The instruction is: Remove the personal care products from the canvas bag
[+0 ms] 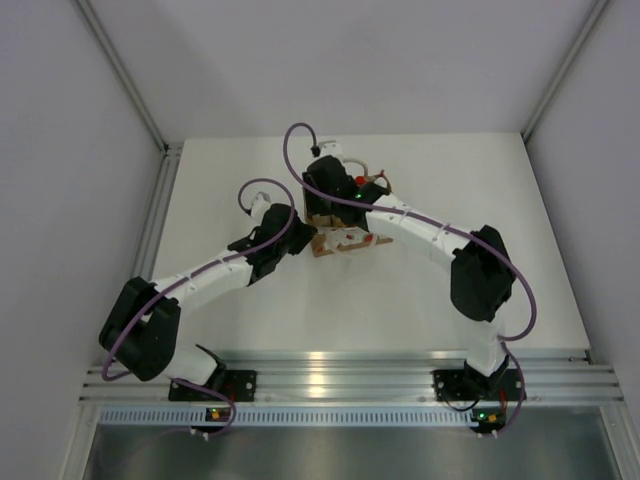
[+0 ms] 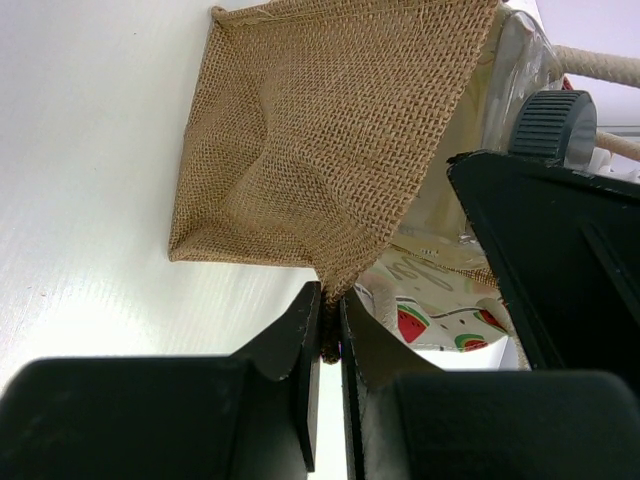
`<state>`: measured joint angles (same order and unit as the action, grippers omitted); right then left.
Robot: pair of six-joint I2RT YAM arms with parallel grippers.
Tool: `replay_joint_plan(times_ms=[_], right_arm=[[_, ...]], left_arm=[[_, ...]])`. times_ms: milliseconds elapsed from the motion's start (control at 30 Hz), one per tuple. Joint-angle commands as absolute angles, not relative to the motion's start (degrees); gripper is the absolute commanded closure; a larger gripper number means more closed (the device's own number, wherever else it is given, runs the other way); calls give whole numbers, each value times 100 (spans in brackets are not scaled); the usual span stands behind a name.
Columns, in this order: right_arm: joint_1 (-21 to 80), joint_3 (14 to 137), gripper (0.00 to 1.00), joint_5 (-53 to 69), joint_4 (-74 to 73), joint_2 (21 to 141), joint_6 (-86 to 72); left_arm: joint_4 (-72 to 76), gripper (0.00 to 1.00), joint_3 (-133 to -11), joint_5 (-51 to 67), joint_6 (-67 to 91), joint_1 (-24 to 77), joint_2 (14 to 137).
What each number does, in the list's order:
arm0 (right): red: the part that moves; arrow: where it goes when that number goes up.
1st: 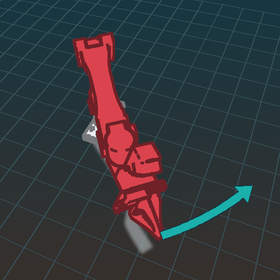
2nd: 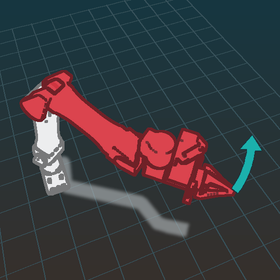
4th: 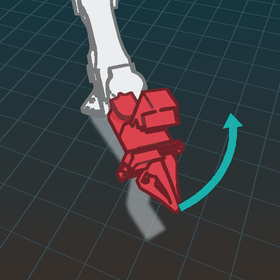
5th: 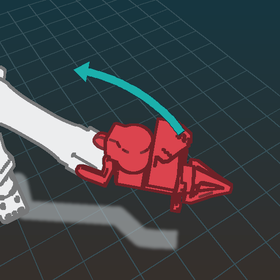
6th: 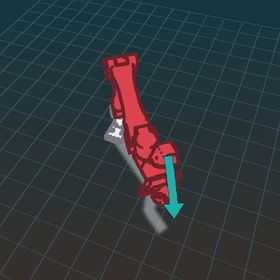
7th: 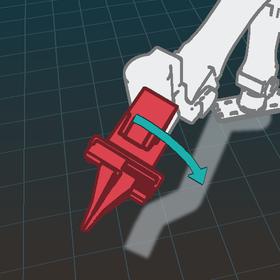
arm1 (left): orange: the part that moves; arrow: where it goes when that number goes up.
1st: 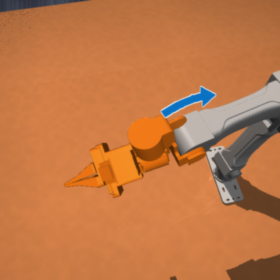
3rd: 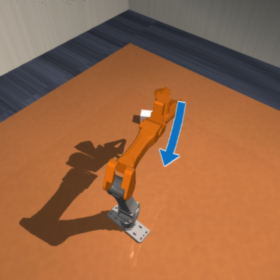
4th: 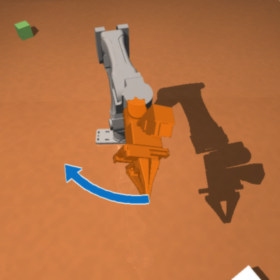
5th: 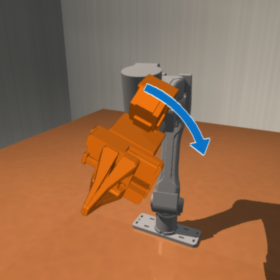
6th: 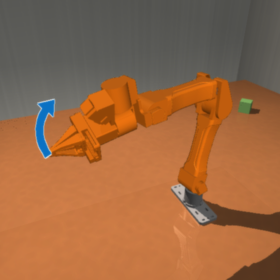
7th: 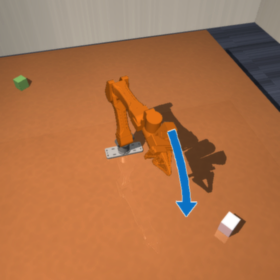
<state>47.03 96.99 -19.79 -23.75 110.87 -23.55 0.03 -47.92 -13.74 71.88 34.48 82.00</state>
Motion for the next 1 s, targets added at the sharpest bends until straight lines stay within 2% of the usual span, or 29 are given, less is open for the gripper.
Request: replay_joint_plan(times_ms=[0,867,900,933,967], right_arm=[[4728,9563,48,-1987,-2452,10881,-2311],[4878,10670,48,-2725,-3015,12243,-2382],[4887,10679,49,-2742,-3015,12261,-2417],[4887,10670,58,-2751,-3006,12261,-2434],[4878,10670,64,-2760,-3006,12243,-2452]], left_arm=[[-281,100,-4869,-1477,7137,3393,8244],[-281,100,-4878,-1406,7093,3393,8060],[-281,100,-4878,-1406,7093,3393,8051],[-281,100,-4869,-1415,7093,3393,8033],[-281,100,-4869,-1415,7101,3393,8033]])
